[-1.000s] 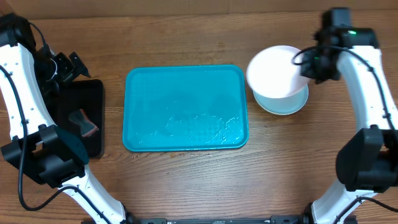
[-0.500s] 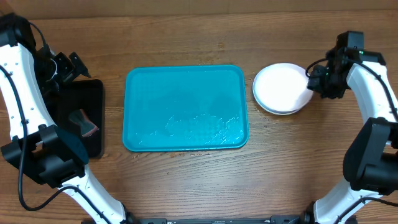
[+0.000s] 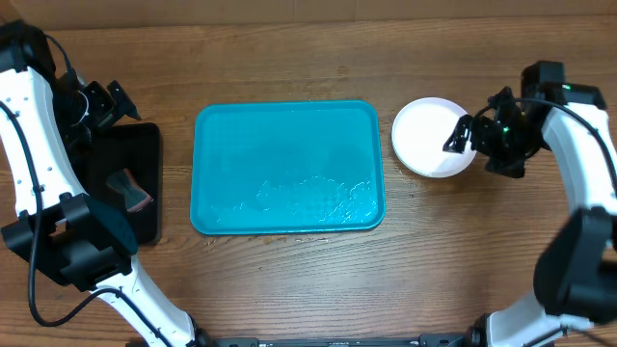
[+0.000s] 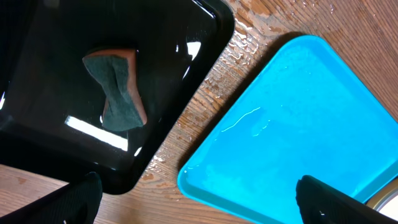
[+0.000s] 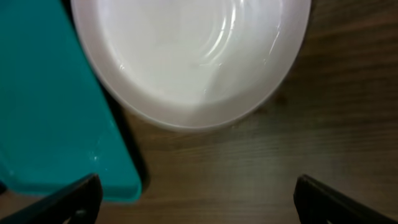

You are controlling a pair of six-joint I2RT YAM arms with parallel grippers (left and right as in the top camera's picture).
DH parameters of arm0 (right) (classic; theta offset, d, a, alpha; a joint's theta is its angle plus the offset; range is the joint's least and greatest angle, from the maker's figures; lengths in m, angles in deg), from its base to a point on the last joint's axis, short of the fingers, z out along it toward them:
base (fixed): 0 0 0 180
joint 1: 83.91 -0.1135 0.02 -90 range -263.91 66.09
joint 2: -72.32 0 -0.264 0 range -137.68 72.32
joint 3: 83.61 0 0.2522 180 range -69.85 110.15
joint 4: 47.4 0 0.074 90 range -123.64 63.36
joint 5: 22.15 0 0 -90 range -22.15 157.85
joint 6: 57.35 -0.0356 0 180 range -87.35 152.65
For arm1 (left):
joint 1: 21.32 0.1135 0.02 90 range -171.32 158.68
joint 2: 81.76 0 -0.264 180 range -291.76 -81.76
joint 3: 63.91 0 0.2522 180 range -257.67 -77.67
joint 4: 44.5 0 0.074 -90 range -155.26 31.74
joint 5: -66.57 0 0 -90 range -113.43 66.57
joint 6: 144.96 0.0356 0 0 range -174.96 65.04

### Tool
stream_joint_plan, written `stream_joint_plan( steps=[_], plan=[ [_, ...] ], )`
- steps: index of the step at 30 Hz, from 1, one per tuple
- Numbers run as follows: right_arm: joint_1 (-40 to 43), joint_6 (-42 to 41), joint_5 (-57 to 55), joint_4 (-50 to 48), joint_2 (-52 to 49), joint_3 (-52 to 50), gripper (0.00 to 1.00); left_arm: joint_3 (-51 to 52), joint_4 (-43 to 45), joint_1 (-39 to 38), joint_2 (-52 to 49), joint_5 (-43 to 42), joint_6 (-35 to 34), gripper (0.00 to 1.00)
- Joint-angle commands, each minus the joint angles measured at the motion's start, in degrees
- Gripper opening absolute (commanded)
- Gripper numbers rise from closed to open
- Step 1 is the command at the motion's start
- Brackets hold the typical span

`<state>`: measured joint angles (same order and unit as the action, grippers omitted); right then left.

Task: Clean dirty plates on tray and stack at the side

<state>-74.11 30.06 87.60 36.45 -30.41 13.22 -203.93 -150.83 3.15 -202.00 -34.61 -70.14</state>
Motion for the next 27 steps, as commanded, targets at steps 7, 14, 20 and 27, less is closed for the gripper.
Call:
stream_joint_plan(
  steps=[7, 14, 20, 27],
  plan=[
    [-4.0, 4.5, 2.9, 8.8, 29.6, -3.4, 1.0, -0.2, 0.1, -0.1, 0.7, -0.6, 0.9, 1.0],
    [-4.2, 4.1, 4.0, 21.9, 45.7, -5.1, 1.0, -0.2, 0.1, -0.1, 0.7, -0.7, 0.9, 1.0],
    [-4.2, 4.1, 5.4, 25.2, 50.7, -5.1, 1.0, -0.2, 0.1, -0.1, 0.7, -0.7, 0.9, 1.0],
    [-4.2, 4.1, 5.4, 25.2, 50.8, -5.1, 1.0, -0.2, 0.1, -0.1, 0.7, -0.7, 0.9, 1.0]
  ],
)
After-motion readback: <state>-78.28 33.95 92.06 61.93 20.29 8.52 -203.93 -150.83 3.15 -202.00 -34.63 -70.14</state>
